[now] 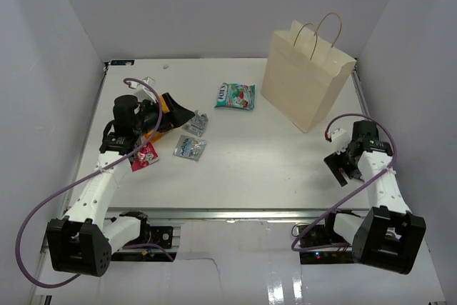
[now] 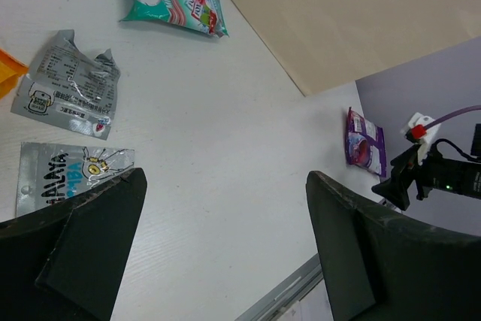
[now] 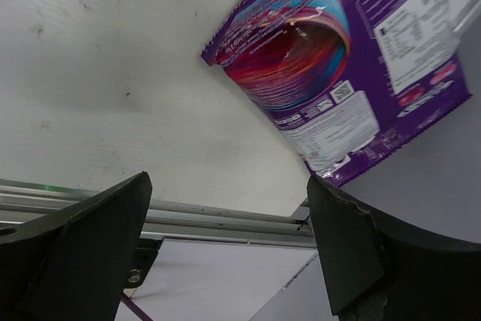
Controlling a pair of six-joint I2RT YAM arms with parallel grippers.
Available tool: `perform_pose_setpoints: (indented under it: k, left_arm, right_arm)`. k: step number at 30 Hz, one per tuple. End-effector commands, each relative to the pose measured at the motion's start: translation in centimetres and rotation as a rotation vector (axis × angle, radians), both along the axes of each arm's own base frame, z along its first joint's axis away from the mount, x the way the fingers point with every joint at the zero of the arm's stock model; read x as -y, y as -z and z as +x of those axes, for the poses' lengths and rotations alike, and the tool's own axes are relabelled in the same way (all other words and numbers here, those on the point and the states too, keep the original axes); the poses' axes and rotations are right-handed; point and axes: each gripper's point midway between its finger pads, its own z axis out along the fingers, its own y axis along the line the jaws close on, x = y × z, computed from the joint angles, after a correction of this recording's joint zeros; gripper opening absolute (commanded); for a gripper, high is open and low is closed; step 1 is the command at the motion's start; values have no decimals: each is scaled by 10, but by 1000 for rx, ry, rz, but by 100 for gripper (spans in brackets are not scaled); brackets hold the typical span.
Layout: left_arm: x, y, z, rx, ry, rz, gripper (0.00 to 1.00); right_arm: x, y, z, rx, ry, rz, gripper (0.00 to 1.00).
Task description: Place the snacks into the paper bag
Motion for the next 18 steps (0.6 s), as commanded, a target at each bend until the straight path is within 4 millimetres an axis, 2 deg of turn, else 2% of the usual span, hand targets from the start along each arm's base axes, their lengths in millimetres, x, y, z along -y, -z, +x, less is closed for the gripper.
perform_pose_setpoints:
  k: [1,6,7,12,14,18]
  left_arm:
    - [4,-3,-4,8,31,8,98]
    - [9,1,-4,-19,51,15,98]
    - [10,3,-3,-27,53,16,98]
    - [14,4,-1,-45,65,9,98]
    - [15,6,-1,-59,67,4,98]
    - [17,11,-3,-76,72,2,98]
  right_arm:
    - [30,19,-1,-63,-15,-98,90]
    - [31,30,9,-91,-118,-54,91]
    - [30,32,10,-98,-143,-49,94]
    - [39,43,24,-100,-263,-107,100]
    - [41,48,30,-92,-305,-124,94]
    - [48,57,40,-87,-368,-171,92]
